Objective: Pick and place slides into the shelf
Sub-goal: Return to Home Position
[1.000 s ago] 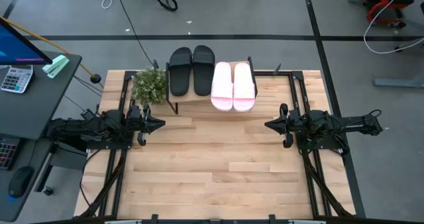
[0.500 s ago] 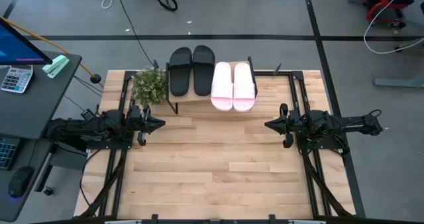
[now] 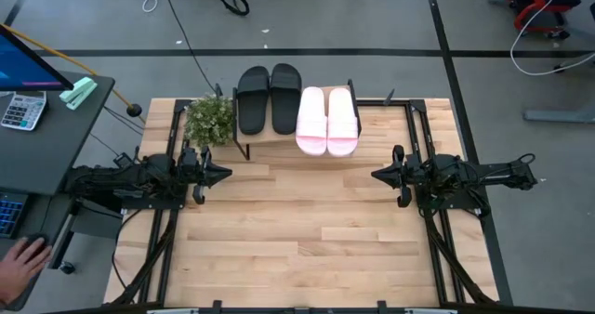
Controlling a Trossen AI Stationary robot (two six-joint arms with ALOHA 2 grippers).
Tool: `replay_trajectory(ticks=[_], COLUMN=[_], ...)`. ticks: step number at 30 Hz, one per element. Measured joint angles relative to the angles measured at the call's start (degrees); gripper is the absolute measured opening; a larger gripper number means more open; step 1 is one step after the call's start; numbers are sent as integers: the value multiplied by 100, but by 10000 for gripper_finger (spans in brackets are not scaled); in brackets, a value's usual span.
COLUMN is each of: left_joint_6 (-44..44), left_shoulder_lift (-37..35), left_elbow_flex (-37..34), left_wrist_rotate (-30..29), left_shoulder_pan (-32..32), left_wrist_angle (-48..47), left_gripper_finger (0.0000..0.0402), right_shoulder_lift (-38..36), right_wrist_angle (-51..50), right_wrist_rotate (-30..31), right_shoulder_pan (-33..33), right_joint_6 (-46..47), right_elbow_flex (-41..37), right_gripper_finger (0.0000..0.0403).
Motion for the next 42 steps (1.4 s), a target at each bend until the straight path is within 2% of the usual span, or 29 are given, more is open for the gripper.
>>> replay_trajectory(ticks=[6, 20, 33, 42], left_joint_6=[1, 0, 1, 0], left_shoulder_lift=[0, 0, 0, 0], left_elbow_flex=[0, 0, 0, 0], left_wrist_rotate=[0, 1, 1, 1], left_shoulder_pan=[1, 1, 0, 2], left_wrist_angle=[0, 0, 0, 0], left_gripper_finger=[23, 41, 25, 39], right_shoulder_lift=[0, 0, 0, 0], right_wrist_angle=[-2, -1, -2, -2], right_wrist_rotate=[1, 0, -1, 0], right_shoulder_pan=[1, -2, 0, -1], right_joint_6=[0, 0, 0, 0], right_elbow_flex=[0, 0, 0, 0], right_gripper_finger=[14, 14, 14, 15])
